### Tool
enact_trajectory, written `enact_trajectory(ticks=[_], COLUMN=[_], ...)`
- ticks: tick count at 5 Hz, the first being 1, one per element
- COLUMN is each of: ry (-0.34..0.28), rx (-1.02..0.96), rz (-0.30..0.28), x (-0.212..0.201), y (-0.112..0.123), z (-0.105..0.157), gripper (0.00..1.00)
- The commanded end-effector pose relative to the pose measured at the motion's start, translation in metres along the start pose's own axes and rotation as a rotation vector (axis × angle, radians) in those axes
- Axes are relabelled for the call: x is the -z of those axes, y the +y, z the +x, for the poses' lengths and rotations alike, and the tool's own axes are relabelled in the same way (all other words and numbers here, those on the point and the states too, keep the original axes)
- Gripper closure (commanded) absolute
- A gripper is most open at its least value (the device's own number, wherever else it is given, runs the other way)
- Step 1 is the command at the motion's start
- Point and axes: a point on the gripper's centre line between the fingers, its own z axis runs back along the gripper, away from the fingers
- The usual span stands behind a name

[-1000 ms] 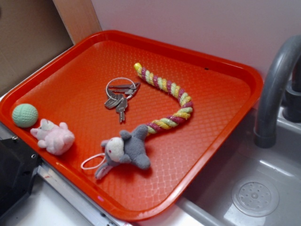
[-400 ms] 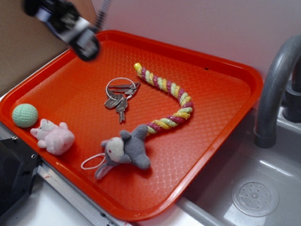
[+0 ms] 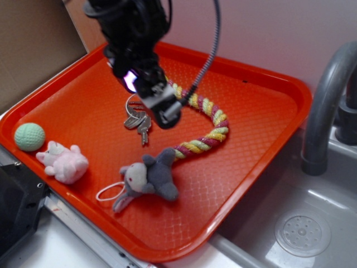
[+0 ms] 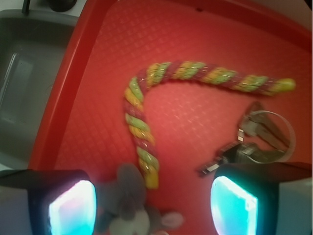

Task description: Grab the multicolored rope.

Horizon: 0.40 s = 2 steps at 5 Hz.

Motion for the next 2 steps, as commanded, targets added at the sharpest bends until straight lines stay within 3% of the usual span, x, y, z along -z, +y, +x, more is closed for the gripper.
enact_trajectory(ticks=[1,2], ry=[0.004,0.048], rx=[-0.043,-0.029], rz=[0.01,0.024], x=[0.025,0.045], y=[0.005,0.005], z=[0.024,0.028], gripper=[0.0,0.0])
